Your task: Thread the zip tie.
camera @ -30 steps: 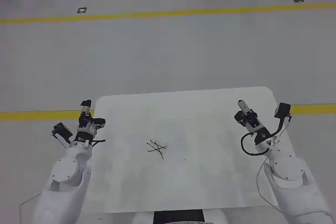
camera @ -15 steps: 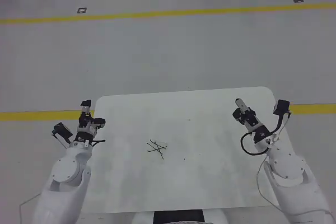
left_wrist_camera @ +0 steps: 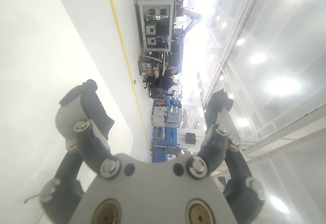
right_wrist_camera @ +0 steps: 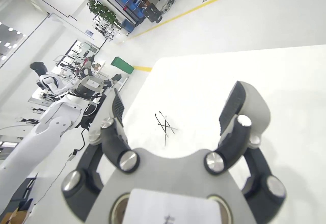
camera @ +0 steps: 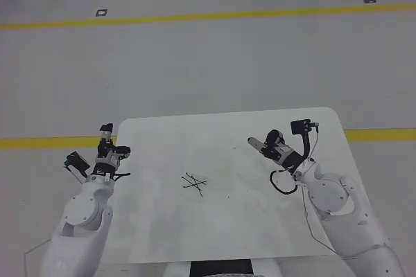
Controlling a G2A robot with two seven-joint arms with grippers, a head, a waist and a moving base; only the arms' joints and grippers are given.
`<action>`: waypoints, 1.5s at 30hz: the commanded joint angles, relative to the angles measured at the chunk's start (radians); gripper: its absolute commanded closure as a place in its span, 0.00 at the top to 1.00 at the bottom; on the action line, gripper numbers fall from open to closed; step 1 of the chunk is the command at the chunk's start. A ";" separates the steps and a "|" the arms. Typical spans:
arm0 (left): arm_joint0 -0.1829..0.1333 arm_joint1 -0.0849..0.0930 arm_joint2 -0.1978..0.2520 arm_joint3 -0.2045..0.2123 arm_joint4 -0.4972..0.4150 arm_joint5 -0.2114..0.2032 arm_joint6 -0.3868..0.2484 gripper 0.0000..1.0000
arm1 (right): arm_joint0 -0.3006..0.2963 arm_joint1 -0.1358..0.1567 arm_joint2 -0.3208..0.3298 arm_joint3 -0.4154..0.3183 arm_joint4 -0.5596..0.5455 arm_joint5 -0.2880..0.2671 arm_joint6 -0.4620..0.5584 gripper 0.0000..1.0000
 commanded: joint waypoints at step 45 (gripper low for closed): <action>0.000 0.000 0.000 0.000 0.000 0.000 0.000 1.00 | 0.299 -0.024 -0.372 0.082 -0.473 -0.113 0.235 1.00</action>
